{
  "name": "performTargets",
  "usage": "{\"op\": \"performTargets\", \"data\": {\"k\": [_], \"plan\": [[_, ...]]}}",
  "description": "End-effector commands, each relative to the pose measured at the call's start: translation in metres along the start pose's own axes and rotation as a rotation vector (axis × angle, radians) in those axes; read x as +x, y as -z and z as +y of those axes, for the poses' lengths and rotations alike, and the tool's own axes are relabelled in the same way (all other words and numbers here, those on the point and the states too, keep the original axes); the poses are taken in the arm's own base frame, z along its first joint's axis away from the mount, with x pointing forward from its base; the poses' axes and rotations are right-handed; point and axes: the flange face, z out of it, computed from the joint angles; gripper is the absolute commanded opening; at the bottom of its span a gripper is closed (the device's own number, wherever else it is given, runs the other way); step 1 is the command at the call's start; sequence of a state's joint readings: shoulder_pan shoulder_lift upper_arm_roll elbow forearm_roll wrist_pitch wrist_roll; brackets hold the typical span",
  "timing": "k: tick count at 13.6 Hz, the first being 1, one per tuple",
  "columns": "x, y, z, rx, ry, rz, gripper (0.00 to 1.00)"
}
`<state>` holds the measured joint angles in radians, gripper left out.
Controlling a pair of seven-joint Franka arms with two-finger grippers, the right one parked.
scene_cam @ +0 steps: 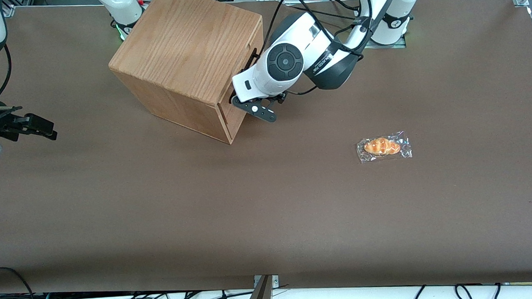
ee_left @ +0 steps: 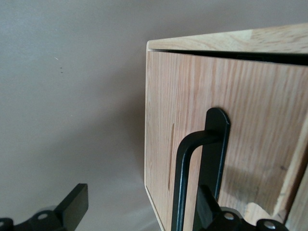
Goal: Open top drawer with left arm
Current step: 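Close the left gripper around the black bar handle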
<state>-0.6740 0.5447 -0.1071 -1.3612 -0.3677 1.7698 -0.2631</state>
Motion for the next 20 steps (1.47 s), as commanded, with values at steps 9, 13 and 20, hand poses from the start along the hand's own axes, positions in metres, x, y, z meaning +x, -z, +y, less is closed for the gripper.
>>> {"op": "performTargets", "data": {"k": [9, 13, 20], "plan": [[-0.003, -0.014, 0.006, -0.016, -0.029, 0.003, 1.00], [-0.003, -0.019, 0.004, -0.009, -0.026, 0.005, 1.00], [-0.004, -0.022, 0.006, 0.021, -0.029, 0.011, 1.00]]}}
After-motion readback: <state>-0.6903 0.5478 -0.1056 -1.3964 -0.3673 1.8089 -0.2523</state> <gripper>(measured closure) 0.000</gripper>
